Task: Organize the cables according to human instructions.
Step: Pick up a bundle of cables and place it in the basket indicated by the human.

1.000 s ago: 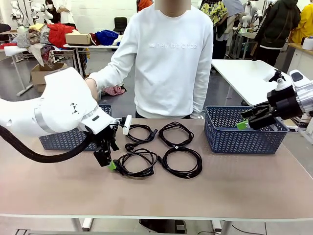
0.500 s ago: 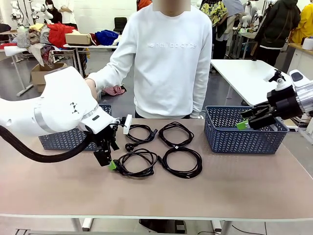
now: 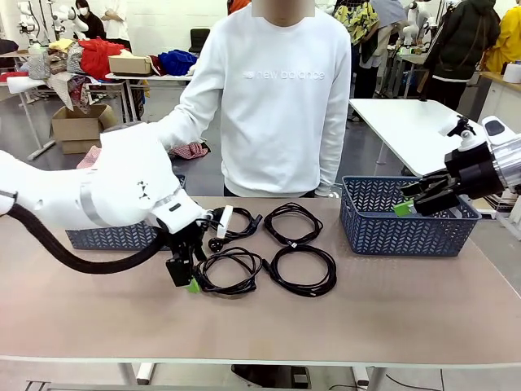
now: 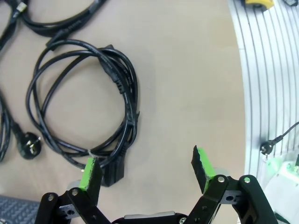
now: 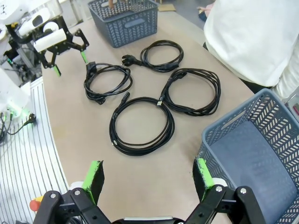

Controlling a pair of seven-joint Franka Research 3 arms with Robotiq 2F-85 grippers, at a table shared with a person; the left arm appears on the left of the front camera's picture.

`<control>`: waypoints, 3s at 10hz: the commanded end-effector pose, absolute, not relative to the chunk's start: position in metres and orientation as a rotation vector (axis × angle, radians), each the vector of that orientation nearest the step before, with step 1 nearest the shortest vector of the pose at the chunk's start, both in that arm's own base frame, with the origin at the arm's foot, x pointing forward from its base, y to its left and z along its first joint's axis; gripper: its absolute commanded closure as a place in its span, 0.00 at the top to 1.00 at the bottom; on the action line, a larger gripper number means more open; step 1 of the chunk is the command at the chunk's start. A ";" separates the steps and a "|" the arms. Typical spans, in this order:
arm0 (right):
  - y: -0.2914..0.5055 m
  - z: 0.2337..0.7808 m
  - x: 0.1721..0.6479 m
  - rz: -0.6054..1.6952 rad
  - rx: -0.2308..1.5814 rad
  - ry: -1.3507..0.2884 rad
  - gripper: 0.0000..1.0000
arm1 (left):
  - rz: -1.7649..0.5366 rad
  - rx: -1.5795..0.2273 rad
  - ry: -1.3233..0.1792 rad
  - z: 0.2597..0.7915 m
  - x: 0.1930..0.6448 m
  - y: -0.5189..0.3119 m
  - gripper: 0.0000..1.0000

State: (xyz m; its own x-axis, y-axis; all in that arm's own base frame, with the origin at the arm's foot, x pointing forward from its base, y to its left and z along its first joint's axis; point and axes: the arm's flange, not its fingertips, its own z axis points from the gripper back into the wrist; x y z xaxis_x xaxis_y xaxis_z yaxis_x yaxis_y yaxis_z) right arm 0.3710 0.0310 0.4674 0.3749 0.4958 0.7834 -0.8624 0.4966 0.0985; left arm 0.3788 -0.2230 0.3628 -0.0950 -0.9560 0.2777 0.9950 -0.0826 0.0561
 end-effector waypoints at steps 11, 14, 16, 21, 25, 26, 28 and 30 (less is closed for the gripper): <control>0.031 0.465 0.376 0.949 0.562 -0.805 1.00 | -1.738 -0.131 -0.131 0.314 0.397 -0.268 1.00; 0.031 0.465 0.376 0.949 0.562 -0.805 1.00 | -1.719 -0.116 -0.144 0.310 0.399 -0.270 1.00; 0.031 0.465 0.376 0.949 0.562 -0.805 1.00 | -1.722 -0.105 -0.135 0.307 0.399 -0.274 1.00; 0.031 0.465 0.376 0.949 0.562 -0.805 1.00 | -1.723 -0.111 -0.149 0.307 0.399 -0.275 0.61; 0.031 0.465 0.376 0.949 0.562 -0.805 1.00 | -1.727 -0.127 -0.138 0.307 0.401 -0.275 0.22; 0.031 0.465 0.376 0.949 0.562 -0.805 1.00 | -1.729 -0.130 -0.134 0.308 0.400 -0.275 0.12; 0.031 0.465 0.376 0.949 0.562 -0.805 1.00 | -1.742 -0.137 -0.123 0.311 0.399 -0.276 0.00; 0.031 0.465 0.376 0.949 0.562 -0.805 1.00 | -1.757 -0.146 -0.106 0.319 0.396 -0.278 0.00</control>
State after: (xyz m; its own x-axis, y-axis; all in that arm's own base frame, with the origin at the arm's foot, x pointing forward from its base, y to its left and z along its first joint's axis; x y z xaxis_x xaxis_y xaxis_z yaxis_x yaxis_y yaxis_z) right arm 0.3709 0.0312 0.4674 0.3739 0.4963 0.7835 -0.8635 0.4945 0.0989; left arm 0.3977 -0.2795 0.3127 -0.1723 -0.9706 0.1680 0.9849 -0.1727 0.0123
